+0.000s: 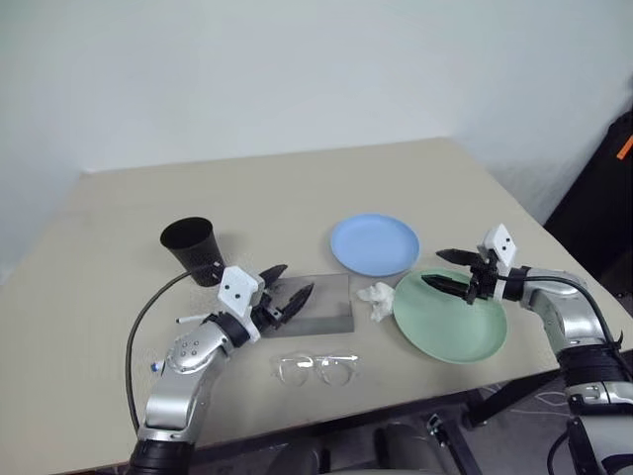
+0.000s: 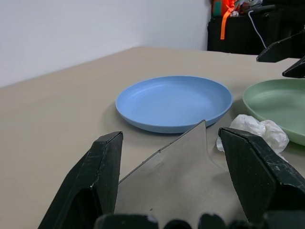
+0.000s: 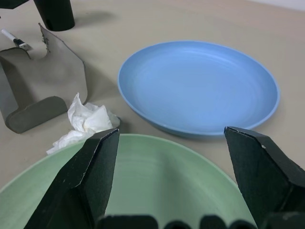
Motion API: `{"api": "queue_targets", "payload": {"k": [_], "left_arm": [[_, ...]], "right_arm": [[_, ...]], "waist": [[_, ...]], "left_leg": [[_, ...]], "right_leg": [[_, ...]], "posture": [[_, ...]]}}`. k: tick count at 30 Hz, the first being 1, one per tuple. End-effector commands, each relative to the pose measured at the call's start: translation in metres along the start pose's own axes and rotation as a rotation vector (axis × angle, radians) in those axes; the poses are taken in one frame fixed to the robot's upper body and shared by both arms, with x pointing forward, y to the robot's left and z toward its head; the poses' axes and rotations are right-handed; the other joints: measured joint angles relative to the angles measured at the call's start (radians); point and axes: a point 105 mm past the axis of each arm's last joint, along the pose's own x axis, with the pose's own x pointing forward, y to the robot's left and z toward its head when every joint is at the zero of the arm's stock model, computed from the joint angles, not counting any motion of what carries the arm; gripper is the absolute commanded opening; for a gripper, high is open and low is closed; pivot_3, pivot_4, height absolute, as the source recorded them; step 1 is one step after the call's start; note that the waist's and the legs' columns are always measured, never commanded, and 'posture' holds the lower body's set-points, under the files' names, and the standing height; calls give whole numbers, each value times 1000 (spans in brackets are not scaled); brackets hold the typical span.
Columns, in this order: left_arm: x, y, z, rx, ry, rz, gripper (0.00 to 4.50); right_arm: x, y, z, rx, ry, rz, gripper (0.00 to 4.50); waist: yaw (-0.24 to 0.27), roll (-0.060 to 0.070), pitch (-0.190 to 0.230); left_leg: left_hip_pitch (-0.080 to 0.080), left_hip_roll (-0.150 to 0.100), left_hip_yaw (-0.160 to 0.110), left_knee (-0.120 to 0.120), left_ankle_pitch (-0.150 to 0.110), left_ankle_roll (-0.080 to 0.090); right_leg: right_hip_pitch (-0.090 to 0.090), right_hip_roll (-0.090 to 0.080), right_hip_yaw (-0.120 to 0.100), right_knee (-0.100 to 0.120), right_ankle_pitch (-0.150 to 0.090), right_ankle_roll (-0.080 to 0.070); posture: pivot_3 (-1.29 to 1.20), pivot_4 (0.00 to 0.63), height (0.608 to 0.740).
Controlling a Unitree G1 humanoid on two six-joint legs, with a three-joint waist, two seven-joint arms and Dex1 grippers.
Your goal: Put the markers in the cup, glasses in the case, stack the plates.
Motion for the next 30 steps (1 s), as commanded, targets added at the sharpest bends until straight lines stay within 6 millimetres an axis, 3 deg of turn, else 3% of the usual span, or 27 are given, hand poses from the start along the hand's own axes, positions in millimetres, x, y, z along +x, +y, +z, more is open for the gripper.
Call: {"api": "queue_targets", "payload": {"k": [1,6,13,18,24,30], "left_arm": [[2,0,11,17,-35,-9,3387],[0,-3,9,11,-23,-20,3387],[0,-4,10,11,-18,-31,3387],[4,-12,9,-1,-11,-73,3387],[5,-32,10,-29,3,-204,3387],[7,-34,10,-34,10,-219,3387]], "right_arm": [[-4,-6,19,-51,-43,-22,3810],[-7,-7,19,-56,-41,-29,3810],[-40,-36,8,-100,108,-140,3810],[-60,-43,-10,-66,247,-124,3810],[-60,-46,-19,52,290,-111,3810],[-51,-49,-27,120,310,-113,3810]], "waist": [[0,0,0],[0,0,0],[1,-1,0],[0,-1,1],[0,-1,1],[0,-2,1]], "left_leg": [[0,0,0,0,0,0],[0,0,0,1,0,0],[-1,-1,0,1,0,1],[-1,-1,2,1,-1,1],[0,2,6,2,-1,2],[0,5,16,2,-1,2]], "right_leg": [[0,0,0,0,0,0],[0,0,0,0,0,0],[1,-1,0,-1,0,0],[0,-1,1,-1,0,0],[1,0,1,-1,0,0],[1,-1,2,-1,-1,-1]], "posture": [[0,0,740],[0,0,740],[0,0,740],[0,0,740],[0,0,740],[0,0,740]]}}
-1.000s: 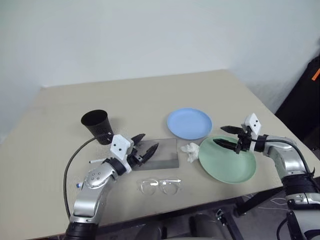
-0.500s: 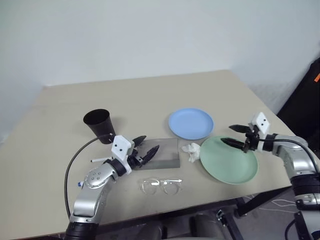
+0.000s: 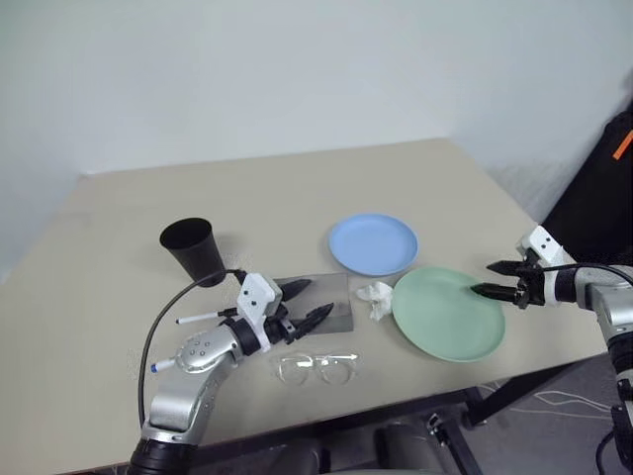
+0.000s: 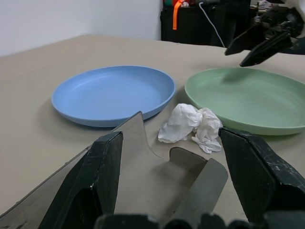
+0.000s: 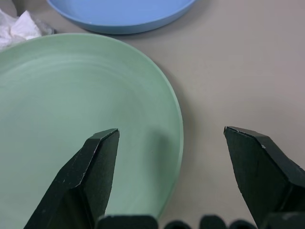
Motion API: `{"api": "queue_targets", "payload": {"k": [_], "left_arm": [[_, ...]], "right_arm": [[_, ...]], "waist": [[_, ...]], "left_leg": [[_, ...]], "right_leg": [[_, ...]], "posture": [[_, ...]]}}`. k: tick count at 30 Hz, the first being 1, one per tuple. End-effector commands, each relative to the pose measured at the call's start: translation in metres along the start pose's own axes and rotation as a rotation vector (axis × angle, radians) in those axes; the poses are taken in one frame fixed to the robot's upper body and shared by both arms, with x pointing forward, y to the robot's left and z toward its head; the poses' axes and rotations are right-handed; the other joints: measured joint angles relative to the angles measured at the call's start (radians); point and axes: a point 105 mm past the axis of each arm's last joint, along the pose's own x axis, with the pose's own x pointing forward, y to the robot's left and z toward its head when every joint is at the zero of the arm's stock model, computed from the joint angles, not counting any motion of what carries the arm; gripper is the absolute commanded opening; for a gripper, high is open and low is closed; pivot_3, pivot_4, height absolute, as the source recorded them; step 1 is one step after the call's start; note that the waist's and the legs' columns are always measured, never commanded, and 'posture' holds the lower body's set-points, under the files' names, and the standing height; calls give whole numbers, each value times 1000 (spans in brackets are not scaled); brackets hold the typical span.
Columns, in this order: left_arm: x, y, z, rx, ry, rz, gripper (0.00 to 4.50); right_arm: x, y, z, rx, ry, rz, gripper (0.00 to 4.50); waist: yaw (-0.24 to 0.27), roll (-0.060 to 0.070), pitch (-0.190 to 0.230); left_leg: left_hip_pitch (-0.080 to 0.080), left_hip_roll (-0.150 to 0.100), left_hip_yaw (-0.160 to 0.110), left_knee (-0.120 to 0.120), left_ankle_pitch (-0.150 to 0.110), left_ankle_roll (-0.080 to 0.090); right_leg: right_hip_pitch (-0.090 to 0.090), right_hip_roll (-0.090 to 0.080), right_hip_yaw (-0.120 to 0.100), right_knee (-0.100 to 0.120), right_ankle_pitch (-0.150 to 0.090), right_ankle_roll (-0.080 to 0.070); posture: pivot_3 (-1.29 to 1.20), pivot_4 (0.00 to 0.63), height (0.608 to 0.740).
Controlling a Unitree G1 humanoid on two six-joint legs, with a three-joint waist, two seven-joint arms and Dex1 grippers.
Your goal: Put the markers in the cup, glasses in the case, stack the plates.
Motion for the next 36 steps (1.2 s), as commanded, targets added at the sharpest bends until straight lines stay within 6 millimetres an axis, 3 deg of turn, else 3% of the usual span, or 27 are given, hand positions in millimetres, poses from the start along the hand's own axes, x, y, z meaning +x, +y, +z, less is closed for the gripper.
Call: {"api": "queue_targets", "payload": {"k": [1,9,10,12,21,22,26,36], "left_arm": [[4,-3,15,25,-46,-29,3387],[3,-7,15,17,-45,-44,3387],[4,-7,15,17,-45,-45,3418],[4,-8,15,16,-45,-45,3430],[5,-8,14,17,-42,-46,3430],[5,-8,14,17,-41,-46,3430],[5,-9,13,17,-39,-48,3430],[6,-10,11,15,-34,-51,3430]], "right_arm": [[6,-3,8,17,-13,0,3810],[19,-4,-1,73,22,0,3810],[20,-4,-1,74,23,-3,3636],[21,-5,-1,76,24,-7,3250],[22,-8,2,95,10,-12,207],[22,-8,2,100,7,-7,32],[22,-5,6,132,-22,25,32],[21,9,41,252,-174,185,32]], "waist": [[0,0,0],[0,0,0],[0,0,0],[0,-1,0],[0,0,0],[0,-1,0],[0,-1,0],[-1,-1,0]], "left_leg": [[0,0,2,0,0,0],[5,0,4,0,-1,1],[5,0,4,0,-1,2],[5,1,5,0,-1,2],[5,0,6,0,-2,4],[6,0,6,0,-2,4],[6,0,7,1,-2,4],[6,1,7,0,-3,4]], "right_leg": [[0,0,0,0,0,0],[0,0,4,0,1,1],[0,0,4,0,1,1],[0,0,4,0,1,1],[0,0,6,0,1,1],[0,0,6,0,1,1],[1,0,6,0,1,1],[0,1,6,0,1,1]], "posture": [[0,0,740],[0,0,740],[0,0,740],[0,0,740],[0,0,740],[0,0,740],[0,0,740],[0,0,740]]}}
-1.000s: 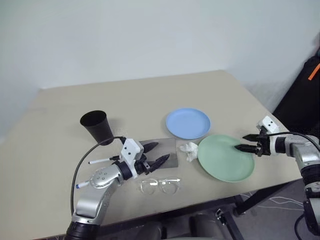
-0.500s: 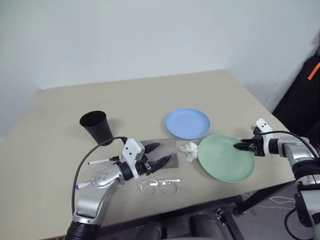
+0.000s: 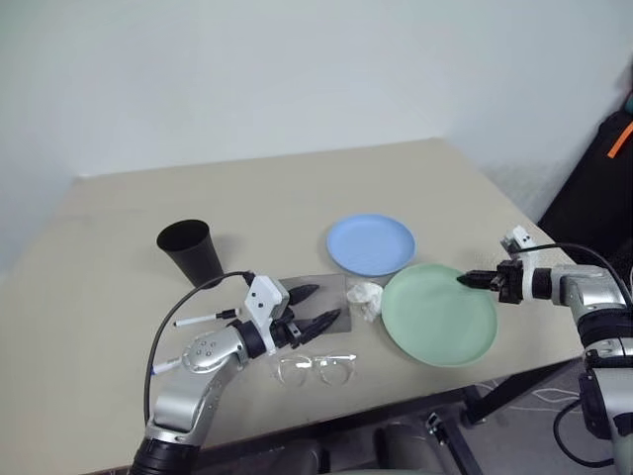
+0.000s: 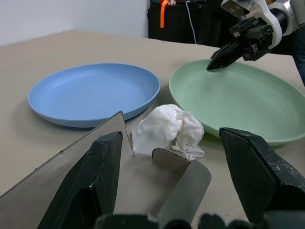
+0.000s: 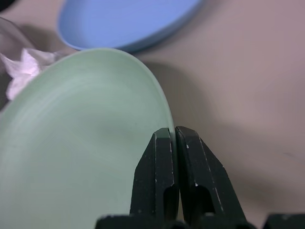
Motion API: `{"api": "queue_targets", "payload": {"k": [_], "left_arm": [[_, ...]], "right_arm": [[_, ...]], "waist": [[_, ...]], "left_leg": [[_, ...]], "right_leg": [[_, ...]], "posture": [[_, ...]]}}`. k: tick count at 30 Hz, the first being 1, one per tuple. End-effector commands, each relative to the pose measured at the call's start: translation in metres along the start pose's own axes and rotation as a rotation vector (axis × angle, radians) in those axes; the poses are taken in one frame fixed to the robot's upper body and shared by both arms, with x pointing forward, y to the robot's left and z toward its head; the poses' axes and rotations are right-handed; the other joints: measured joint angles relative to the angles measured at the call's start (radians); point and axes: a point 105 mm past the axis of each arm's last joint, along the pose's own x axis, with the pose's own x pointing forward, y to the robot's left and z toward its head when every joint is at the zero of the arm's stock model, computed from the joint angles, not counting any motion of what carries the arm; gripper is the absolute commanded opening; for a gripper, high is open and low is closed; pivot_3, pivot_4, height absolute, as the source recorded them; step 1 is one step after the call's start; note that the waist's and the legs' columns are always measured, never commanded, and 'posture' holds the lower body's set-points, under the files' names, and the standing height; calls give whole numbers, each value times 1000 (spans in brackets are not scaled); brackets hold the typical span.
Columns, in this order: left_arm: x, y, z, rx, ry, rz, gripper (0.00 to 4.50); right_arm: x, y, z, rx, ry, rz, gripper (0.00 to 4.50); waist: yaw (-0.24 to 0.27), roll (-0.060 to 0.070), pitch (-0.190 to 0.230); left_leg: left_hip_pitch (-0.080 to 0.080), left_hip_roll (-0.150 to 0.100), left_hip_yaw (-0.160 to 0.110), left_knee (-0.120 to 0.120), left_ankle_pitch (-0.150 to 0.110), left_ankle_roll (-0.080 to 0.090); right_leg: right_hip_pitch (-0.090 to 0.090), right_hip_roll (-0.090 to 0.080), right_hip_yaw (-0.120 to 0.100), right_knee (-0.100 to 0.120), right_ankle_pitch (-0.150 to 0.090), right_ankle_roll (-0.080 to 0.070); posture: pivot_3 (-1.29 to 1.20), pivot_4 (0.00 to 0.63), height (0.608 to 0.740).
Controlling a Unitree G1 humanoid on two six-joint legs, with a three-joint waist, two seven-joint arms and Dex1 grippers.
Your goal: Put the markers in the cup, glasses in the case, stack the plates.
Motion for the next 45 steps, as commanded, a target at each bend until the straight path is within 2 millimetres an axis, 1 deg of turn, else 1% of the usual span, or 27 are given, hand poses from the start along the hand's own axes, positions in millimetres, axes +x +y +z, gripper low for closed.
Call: {"api": "queue_targets", "payload": {"k": [1,6,9,10,12,15,19,22,26,29,37,38,41,45], "left_arm": [[1,-2,13,41,-38,-9,3430],[1,-1,13,42,-37,-6,3430],[2,0,13,47,-36,-3,3430],[2,1,12,50,-35,-1,3430],[3,2,12,52,-33,1,3430],[5,1,11,52,-32,-2,3430],[6,2,11,54,-34,0,3430],[7,3,11,56,-35,4,3430],[6,3,10,57,-35,14,3430],[4,2,9,55,-32,19,3430],[5,3,9,56,-25,14,3430],[5,4,9,57,-25,14,3430],[5,4,10,57,-24,13,3430],[3,5,9,60,-20,13,3430]], "right_arm": [[-3,10,40,-33,-131,56,32],[6,16,71,-25,-224,59,32],[15,16,95,-16,-289,11,32],[21,14,103,-9,-304,-31,32],[30,10,112,-1,-310,-99,32],[47,7,120,4,-298,-191,32],[62,0,126,2,-294,-329,32],[65,-8,130,39,-330,-431,32],[66,-8,131,56,-342,-439,32],[69,-6,126,42,-331,-405,760],[67,-1,121,-46,-306,-325,3433],[66,-1,121,-58,-304,-309,3433],[59,8,119,-139,-294,-189,3433],[53,25,92,-320,-174,-3,3433]], "waist": [[0,0,0],[0,0,0],[-1,1,0],[0,1,0],[-1,1,0],[-1,1,0],[0,1,0],[0,1,0],[-1,1,0],[-4,2,-1],[-8,2,-1],[-8,2,-1],[-7,2,-1],[-7,2,-1]], "left_leg": [[0,0,0,0,0,0],[0,0,1,0,0,0],[0,0,0,0,0,0],[0,0,1,0,0,0],[0,0,0,0,0,0],[-1,0,-1,-1,-1,0],[-1,-1,-2,-1,-2,0],[-1,-1,-2,-1,-4,0],[-1,-1,-3,-1,-7,0],[-1,-1,-2,-2,-10,1],[0,0,-2,-1,-11,1],[0,0,-2,-1,-11,1],[0,-1,-2,-1,-11,1],[-1,-1,-2,-1,-11,2]], "right_leg": [[0,0,0,0,0,0],[-1,0,1,0,0,0],[-1,0,1,0,0,0],[-1,0,1,0,0,0],[-1,0,1,0,0,0],[-2,0,1,0,0,0],[-2,0,1,0,1,-2],[-3,-1,1,0,4,-6],[-4,0,0,0,5,-8],[-4,0,0,0,5,-8],[-3,1,0,0,5,-7],[-3,1,0,0,5,-7],[-3,1,0,0,5,-7],[-3,1,0,-1,5,-7]], "posture": [[0,0,740],[0,0,740],[0,0,740],[0,0,740],[0,0,740],[0,0,740],[0,0,740],[0,0,740],[0,0,740],[0,0,740],[0,0,740],[0,0,740],[0,0,740],[0,0,740]]}}
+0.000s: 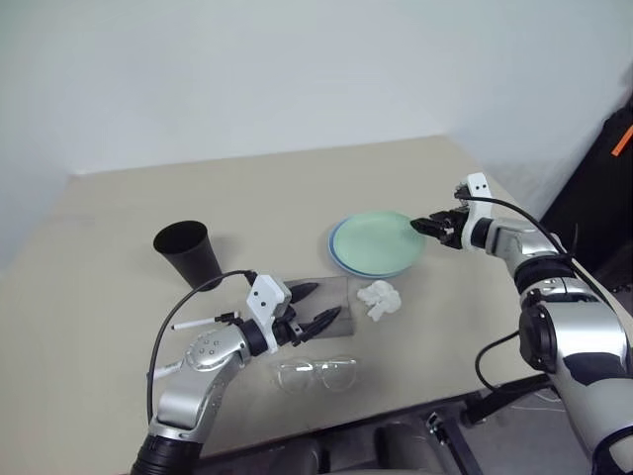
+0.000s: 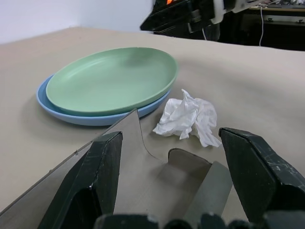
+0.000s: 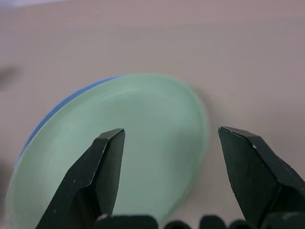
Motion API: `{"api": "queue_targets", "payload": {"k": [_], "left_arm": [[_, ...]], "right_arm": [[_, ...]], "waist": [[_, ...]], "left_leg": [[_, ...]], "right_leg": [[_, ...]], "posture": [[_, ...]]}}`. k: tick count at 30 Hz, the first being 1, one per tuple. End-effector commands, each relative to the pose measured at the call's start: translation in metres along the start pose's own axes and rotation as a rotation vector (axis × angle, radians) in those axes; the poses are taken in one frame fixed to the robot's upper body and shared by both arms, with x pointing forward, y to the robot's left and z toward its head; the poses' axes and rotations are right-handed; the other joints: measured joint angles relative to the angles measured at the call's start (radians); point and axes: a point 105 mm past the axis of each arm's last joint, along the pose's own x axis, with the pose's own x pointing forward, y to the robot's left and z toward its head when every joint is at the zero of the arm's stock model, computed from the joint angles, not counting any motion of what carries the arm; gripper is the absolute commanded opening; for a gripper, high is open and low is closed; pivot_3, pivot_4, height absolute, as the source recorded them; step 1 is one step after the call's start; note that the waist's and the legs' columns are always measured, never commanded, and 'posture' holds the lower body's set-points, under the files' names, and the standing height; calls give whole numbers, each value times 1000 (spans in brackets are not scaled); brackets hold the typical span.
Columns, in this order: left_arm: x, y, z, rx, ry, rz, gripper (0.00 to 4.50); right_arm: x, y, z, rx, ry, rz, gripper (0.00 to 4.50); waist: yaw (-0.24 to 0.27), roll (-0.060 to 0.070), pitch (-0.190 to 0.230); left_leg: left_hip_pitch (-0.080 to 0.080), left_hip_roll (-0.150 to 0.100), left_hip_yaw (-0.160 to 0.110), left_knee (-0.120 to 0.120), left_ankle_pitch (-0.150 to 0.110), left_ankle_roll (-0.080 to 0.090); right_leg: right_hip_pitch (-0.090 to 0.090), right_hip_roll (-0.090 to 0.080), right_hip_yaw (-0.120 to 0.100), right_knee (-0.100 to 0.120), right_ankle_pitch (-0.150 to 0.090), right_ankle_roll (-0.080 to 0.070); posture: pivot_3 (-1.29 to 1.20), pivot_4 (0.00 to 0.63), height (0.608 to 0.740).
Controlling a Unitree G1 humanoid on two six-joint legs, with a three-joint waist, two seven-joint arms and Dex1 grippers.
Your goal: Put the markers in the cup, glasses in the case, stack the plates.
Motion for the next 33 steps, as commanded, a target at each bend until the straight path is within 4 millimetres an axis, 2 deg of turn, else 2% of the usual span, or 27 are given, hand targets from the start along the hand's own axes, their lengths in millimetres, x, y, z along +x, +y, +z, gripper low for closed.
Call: {"api": "queue_targets", "payload": {"k": [1,7,13,17,22,31,33], "left_arm": [[-1,3,11,42,-25,-3,3430],[-2,7,12,46,-19,-2,3430],[-2,9,12,50,-17,-1,3430],[-2,9,12,51,-18,1,3430],[-1,9,12,49,-20,4,3430],[0,8,12,52,-21,6,3430],[0,9,12,53,-21,6,3430]], "right_arm": [[-12,21,1,-170,30,192,3433],[-24,55,-20,-267,97,398,3433],[-21,81,-34,-288,135,480,3433],[-14,87,-38,-283,143,479,3433],[-5,92,-53,-288,196,482,3433],[0,90,-69,-325,255,455,3433],[0,90,-71,-329,260,454,3077]], "waist": [[0,0,0],[0,0,0],[1,0,0],[1,0,0],[6,0,0],[7,0,0],[7,0,0]], "left_leg": [[0,0,0,0,0,0],[1,1,1,1,0,0],[1,3,1,6,0,-1],[0,3,2,8,0,-1],[0,3,2,8,0,-1],[0,3,1,8,-1,-2],[0,3,1,8,-1,-2]], "right_leg": [[0,0,0,0,0,0],[0,0,0,1,0,0],[1,0,-4,1,0,0],[1,-1,-4,1,0,0],[1,-1,-5,2,0,0],[1,-1,-5,1,0,0],[1,-1,-5,1,0,0]], "posture": [[0,0,740],[0,0,740],[0,0,740],[0,0,740],[0,0,740],[0,0,740],[0,0,740]]}}
